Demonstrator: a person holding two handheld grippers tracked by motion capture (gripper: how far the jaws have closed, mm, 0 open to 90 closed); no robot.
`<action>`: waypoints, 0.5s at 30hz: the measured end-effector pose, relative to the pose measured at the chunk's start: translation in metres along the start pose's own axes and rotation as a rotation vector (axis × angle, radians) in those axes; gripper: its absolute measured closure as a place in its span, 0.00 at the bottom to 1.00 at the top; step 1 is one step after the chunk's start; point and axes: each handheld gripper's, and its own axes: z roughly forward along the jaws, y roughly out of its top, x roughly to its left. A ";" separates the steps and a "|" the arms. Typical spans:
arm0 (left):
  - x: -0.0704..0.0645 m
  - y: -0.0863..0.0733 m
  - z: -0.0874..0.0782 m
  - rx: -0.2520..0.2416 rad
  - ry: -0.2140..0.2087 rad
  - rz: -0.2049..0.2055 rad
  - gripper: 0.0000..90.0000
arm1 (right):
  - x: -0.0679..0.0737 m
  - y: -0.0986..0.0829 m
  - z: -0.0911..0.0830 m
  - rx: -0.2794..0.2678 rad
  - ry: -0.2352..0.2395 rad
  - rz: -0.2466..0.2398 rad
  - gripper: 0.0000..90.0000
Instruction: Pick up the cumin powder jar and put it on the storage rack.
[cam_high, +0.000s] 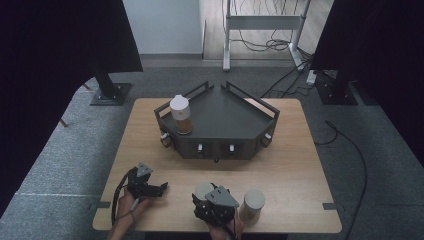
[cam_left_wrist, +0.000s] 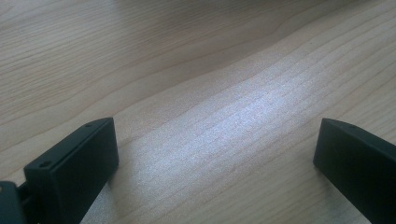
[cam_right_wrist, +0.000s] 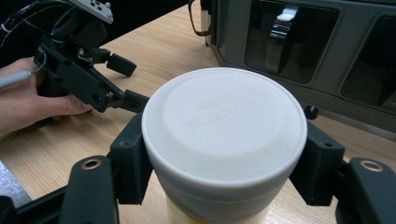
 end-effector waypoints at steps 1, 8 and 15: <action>0.000 0.000 0.000 0.000 -0.001 0.001 0.00 | 0.000 0.000 0.000 0.001 0.000 0.001 0.37; 0.000 0.000 0.000 0.000 -0.002 0.002 0.00 | -0.002 0.006 -0.002 0.006 0.003 -0.007 0.37; 0.001 0.000 0.000 0.001 -0.003 0.003 0.00 | -0.009 0.017 -0.007 0.023 0.016 -0.014 0.37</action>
